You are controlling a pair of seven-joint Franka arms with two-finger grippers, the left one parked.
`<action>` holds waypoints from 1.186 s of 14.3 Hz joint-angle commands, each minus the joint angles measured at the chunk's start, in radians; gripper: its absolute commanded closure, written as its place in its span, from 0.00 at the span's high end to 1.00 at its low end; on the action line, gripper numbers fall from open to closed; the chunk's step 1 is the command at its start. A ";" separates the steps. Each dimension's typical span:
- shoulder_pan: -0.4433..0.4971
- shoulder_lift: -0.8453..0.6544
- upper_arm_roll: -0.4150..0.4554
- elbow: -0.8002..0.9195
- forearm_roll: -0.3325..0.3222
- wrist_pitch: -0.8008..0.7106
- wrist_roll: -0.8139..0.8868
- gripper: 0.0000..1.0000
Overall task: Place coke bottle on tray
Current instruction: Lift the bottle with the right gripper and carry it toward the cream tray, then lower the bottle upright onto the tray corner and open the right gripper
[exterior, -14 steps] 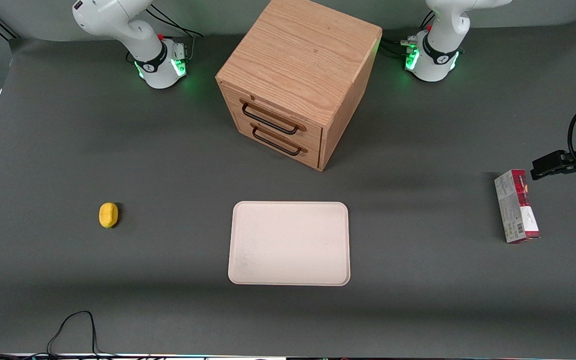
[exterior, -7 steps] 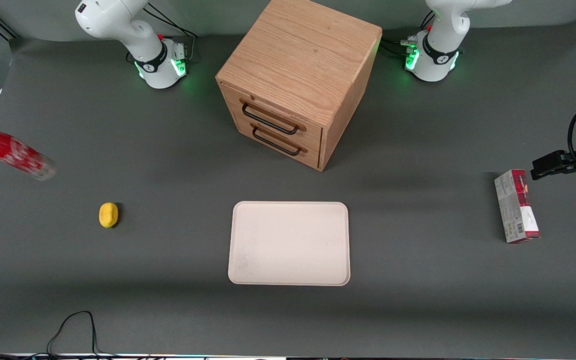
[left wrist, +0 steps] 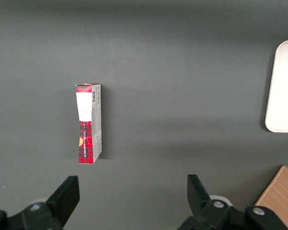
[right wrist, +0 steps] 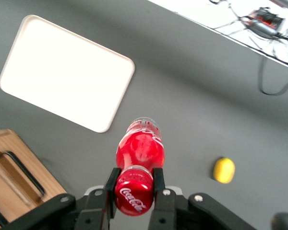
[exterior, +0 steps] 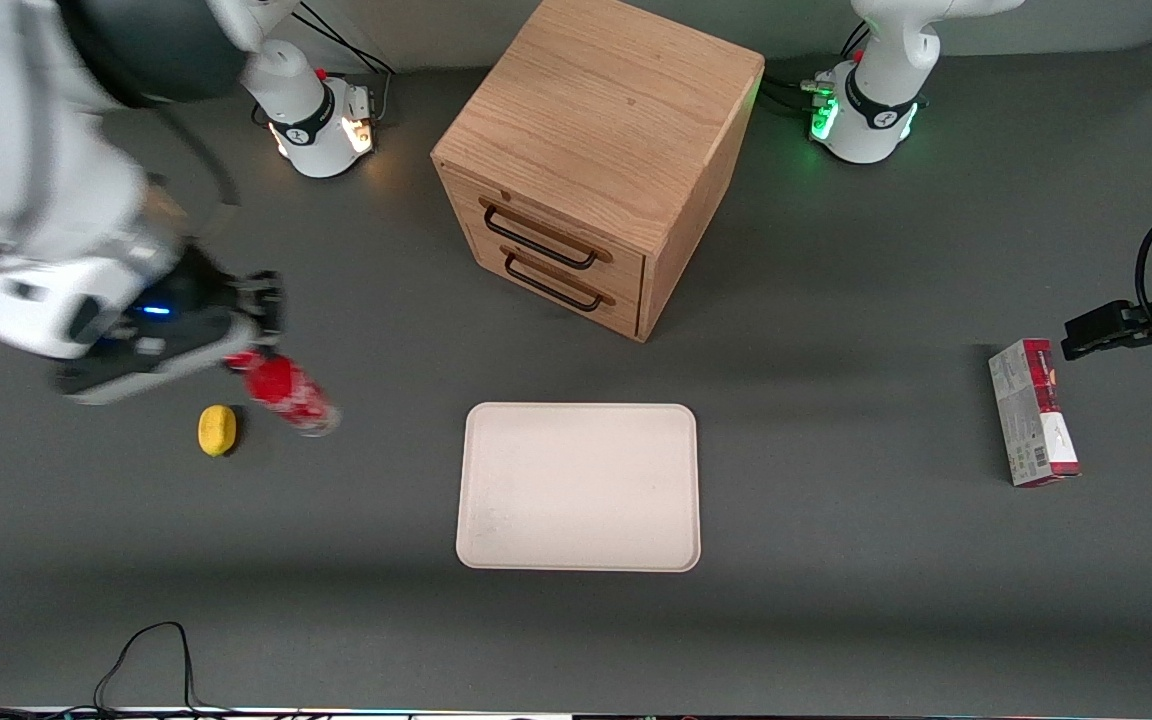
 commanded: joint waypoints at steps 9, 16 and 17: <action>-0.049 0.173 0.173 0.102 0.032 0.141 0.041 0.00; -0.206 0.315 0.346 0.048 0.033 0.336 0.010 0.00; -0.204 0.327 0.349 0.048 0.033 0.346 0.018 0.00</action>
